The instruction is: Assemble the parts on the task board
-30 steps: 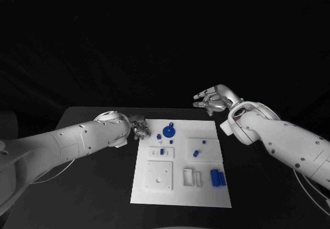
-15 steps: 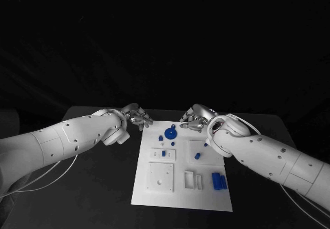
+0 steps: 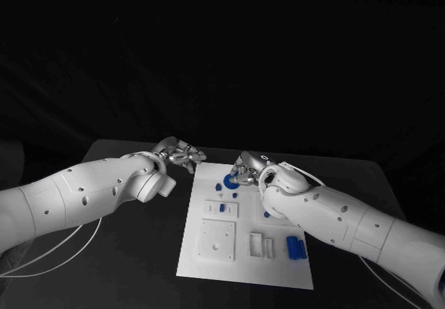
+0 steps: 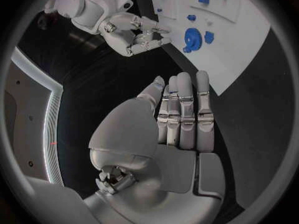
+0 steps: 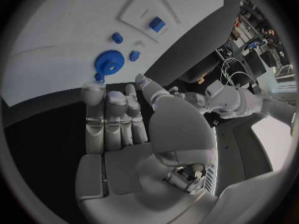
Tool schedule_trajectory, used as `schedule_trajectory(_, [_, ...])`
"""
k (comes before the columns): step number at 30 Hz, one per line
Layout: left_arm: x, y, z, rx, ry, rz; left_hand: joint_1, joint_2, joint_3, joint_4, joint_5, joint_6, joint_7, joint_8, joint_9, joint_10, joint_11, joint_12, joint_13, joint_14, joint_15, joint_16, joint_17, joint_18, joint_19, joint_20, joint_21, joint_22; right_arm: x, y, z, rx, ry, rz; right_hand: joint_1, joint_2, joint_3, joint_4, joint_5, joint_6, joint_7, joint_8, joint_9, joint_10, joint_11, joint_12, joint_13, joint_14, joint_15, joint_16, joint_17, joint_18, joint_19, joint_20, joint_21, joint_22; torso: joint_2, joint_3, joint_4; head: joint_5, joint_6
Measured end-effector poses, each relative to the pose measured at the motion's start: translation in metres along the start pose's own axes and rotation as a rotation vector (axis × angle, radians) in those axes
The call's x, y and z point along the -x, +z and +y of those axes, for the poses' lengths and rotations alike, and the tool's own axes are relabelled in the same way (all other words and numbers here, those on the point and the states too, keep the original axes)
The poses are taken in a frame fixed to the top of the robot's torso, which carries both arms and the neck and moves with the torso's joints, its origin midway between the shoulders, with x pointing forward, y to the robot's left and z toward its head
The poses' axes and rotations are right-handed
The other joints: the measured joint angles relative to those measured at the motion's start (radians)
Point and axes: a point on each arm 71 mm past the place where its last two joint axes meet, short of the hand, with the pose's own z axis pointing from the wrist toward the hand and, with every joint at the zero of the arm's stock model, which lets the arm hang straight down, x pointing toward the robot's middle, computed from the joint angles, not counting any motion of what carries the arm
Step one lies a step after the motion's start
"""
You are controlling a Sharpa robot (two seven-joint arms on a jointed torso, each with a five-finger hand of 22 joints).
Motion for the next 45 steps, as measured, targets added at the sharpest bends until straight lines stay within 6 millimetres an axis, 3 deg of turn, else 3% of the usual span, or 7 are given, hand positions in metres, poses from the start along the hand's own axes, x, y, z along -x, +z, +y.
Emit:
schedule_trajectory(8, [0.0,-0.008,-0.011,-0.036,-0.092,-0.055,0.009,-0.001,-0.007,0.001,0.0,0.0,0.0,0.0,0.0,0.004,0.004,-0.005,-0.002,0.004,0.004,-0.021,0.007,0.0,0.006,0.002,-0.019,-0.009,-0.01,0.006,0.013,-0.003,-0.03,-0.012,0.0,0.0,-0.003,0.003,-0.004,0.008,-0.001,0.0,0.0,0.014,0.0,0.011,0.02,0.003,-0.003,0.005,0.014,0.0,0.0,0.0,0.022,0.0,0.007,-0.0163,0.0171,-0.006,0.005])
schedule_trajectory(12, [0.001,-0.01,-0.016,-0.053,-0.112,-0.075,0.009,-0.001,-0.007,0.001,0.0,0.0,0.0,0.0,0.0,0.004,0.004,-0.005,-0.002,0.004,0.004,-0.021,0.008,0.0,0.007,0.0,-0.02,-0.009,-0.014,0.008,0.016,-0.007,-0.047,-0.014,-0.003,-0.003,-0.005,0.011,-0.005,0.009,-0.001,0.0,0.0,0.018,-0.004,0.015,0.027,0.003,-0.003,0.011,0.018,0.0,0.0,0.0,0.029,0.0,0.011,-0.0216,0.0234,-0.009,0.007])
schedule_trajectory(21, [0.002,-0.015,-0.024,-0.078,-0.135,-0.098,0.009,-0.001,-0.007,0.001,0.0,0.0,0.0,0.0,0.0,0.003,0.004,-0.009,-0.002,0.004,0.004,-0.021,0.01,0.0,0.007,0.0,-0.019,-0.009,-0.022,0.009,0.021,-0.026,-0.088,-0.008,-0.03,-0.029,-0.022,0.075,-0.035,0.009,-0.002,0.0,0.0,0.023,-0.002,0.015,0.036,0.007,0.0,0.024,0.037,0.0,0.0,0.0,0.054,0.0,0.019,-0.0321,0.0312,-0.016,0.011])
schedule_trajectory(31, [0.002,-0.017,-0.029,-0.09,-0.146,-0.099,0.009,-0.001,-0.012,0.006,0.0,0.0,0.0,0.0,0.0,0.003,0.004,-0.009,-0.003,0.004,0.004,-0.026,0.011,0.0,0.007,0.0,-0.019,-0.011,-0.028,0.009,0.022,-0.054,-0.122,-0.006,-0.029,-0.055,-0.036,0.142,-0.116,0.013,-0.006,0.0,0.002,0.027,-0.005,0.015,0.039,0.007,0.0,0.035,0.049,0.0,0.0,0.0,0.07,0.0,0.028,-0.0391,0.0371,-0.019,0.012])
schedule_trajectory(36, [0.001,-0.017,-0.03,-0.092,-0.148,-0.097,0.009,-0.001,-0.012,0.006,0.0,0.0,0.0,0.0,0.0,0.003,0.004,-0.009,-0.003,0.004,0.004,-0.026,0.013,0.0,0.007,0.0,-0.019,-0.011,-0.029,0.009,0.022,-0.064,-0.134,-0.01,-0.034,-0.069,-0.039,0.16,-0.136,0.013,-0.006,0.0,0.003,0.03,-0.002,0.011,0.04,0.009,-0.002,0.035,0.053,0.0,0.0,0.0,0.075,0.0,0.029,-0.0412,0.0378,-0.019,0.012])
schedule_trajectory(45, [0.001,-0.018,-0.031,-0.094,-0.15,-0.096,0.009,-0.001,-0.017,0.012,0.0,-0.004,0.004,0.0,0.0,0.003,0.004,-0.009,-0.004,0.004,0.004,-0.03,0.015,0.0,0.007,0.0,-0.023,-0.014,-0.029,0.01,0.02,-0.083,-0.152,-0.017,-0.038,-0.072,-0.043,0.175,-0.146,0.017,-0.009,0.0,0.004,0.03,-0.002,0.011,0.041,0.009,-0.002,0.035,0.056,0.0,0.0,0.0,0.079,0.0,0.03,-0.044,0.0371,-0.014,0.012])
